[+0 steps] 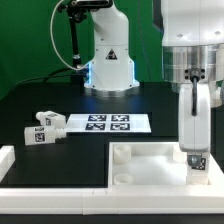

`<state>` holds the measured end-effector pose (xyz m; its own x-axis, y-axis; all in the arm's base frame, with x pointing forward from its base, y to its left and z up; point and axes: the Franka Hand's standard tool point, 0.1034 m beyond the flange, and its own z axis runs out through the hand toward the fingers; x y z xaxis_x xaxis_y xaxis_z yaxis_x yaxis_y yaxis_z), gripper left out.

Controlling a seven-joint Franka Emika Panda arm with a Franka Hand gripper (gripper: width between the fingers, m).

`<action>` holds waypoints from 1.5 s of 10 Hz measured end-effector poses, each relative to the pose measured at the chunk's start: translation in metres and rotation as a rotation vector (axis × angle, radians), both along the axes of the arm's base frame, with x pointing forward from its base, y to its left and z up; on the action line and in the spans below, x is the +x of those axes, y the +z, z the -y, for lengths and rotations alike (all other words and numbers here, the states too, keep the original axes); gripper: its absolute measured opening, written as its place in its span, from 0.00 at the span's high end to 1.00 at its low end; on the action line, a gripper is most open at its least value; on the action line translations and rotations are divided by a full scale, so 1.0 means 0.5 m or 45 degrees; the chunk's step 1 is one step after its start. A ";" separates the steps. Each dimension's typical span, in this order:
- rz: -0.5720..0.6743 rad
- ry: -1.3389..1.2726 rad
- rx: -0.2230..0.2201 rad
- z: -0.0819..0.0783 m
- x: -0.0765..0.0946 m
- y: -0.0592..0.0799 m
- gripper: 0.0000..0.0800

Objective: Assemble one leg

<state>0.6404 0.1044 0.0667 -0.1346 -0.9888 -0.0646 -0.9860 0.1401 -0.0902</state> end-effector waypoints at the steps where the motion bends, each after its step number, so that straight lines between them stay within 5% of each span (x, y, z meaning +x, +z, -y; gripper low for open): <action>1: 0.023 0.177 -0.020 -0.001 0.000 -0.002 0.29; 4: 0.084 0.576 -0.060 -0.029 -0.005 0.004 0.19; 8: 0.098 0.915 -0.105 -0.019 -0.004 0.001 0.19; 10: 0.118 1.452 -0.153 -0.010 0.003 0.004 0.19; 15: 0.111 1.675 -0.202 0.000 0.004 0.003 0.19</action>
Offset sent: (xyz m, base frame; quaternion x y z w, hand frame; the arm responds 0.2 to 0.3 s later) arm -0.0282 0.0244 0.0096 0.0041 -0.0004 -0.2134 0.9769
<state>0.6423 0.1047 0.0683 0.9209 -0.3758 0.1033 -0.3681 -0.9258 -0.0865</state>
